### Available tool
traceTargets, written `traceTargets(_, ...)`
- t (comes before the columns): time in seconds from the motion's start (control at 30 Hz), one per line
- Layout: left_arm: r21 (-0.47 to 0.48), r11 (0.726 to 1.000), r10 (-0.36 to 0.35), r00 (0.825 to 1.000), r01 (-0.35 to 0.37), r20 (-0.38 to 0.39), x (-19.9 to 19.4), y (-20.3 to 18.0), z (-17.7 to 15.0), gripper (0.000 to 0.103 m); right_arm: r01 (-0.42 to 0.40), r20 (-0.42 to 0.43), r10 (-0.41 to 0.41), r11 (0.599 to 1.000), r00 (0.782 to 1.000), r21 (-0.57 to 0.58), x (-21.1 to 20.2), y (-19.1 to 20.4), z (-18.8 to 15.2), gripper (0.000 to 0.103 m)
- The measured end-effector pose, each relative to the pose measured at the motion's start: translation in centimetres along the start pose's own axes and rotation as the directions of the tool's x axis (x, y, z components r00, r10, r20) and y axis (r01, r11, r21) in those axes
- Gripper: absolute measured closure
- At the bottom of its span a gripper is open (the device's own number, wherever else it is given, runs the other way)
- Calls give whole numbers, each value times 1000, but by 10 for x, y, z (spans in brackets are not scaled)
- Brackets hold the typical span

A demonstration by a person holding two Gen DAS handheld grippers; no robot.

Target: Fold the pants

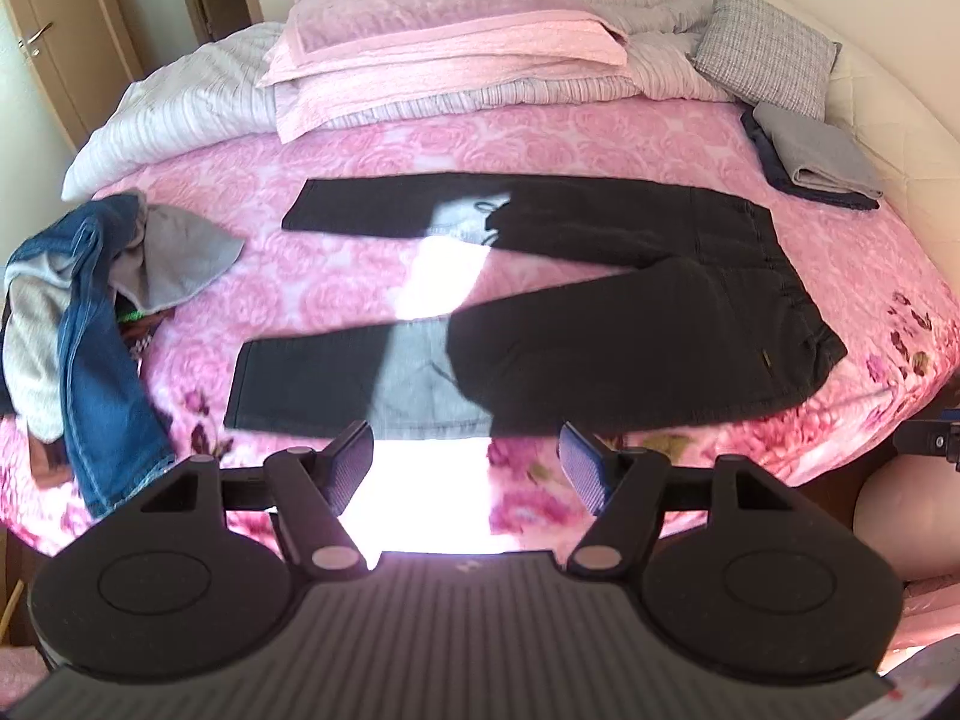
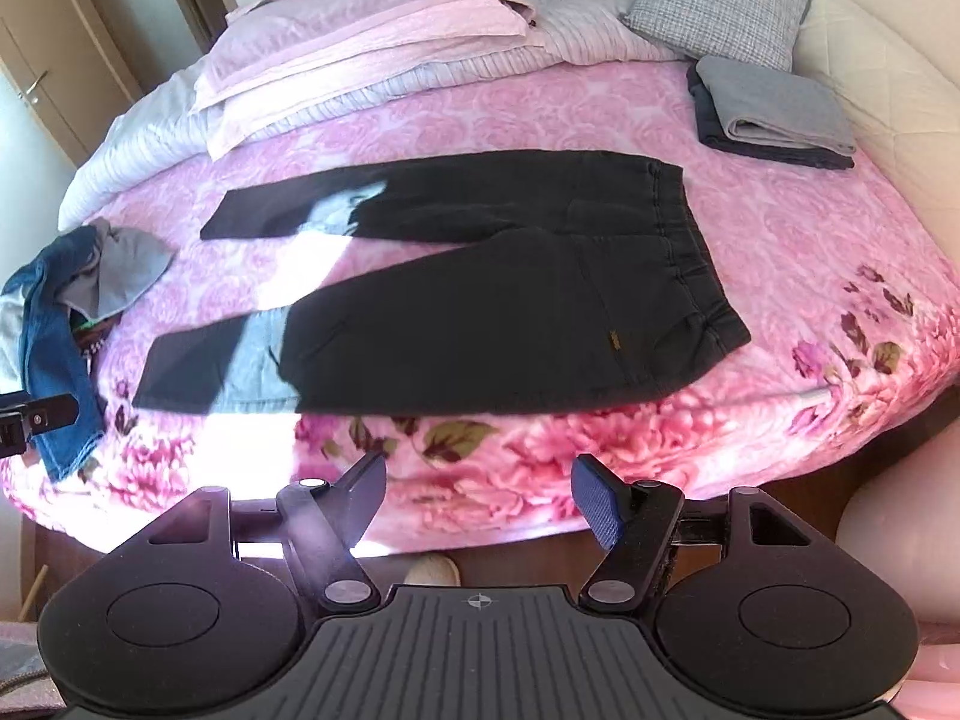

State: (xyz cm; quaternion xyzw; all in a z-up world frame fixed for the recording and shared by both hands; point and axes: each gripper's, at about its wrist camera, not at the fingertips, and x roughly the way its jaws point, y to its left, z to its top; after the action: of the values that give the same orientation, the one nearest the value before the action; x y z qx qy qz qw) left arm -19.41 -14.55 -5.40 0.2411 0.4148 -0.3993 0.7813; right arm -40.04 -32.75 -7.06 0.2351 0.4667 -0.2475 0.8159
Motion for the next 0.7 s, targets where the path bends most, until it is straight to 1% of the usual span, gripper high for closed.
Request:
traceTargets(0.13,-12,1000,14,1000,-14,-9,-10,-5,-18,38,1,-5,-1,1000,1000,-20,-5,2,-13,38)
traceTargets(0.3,-25,999,35,999,-35,-7,-20,-8,-32,38,-1,-7,1,999,1000,-43,-11,2,-23,38)
traceTargets(0.7,-35,998,57,998,-57,-3,-31,-12,-48,38,2,-19,-3,998,1000,-60,-15,-1,-37,38)
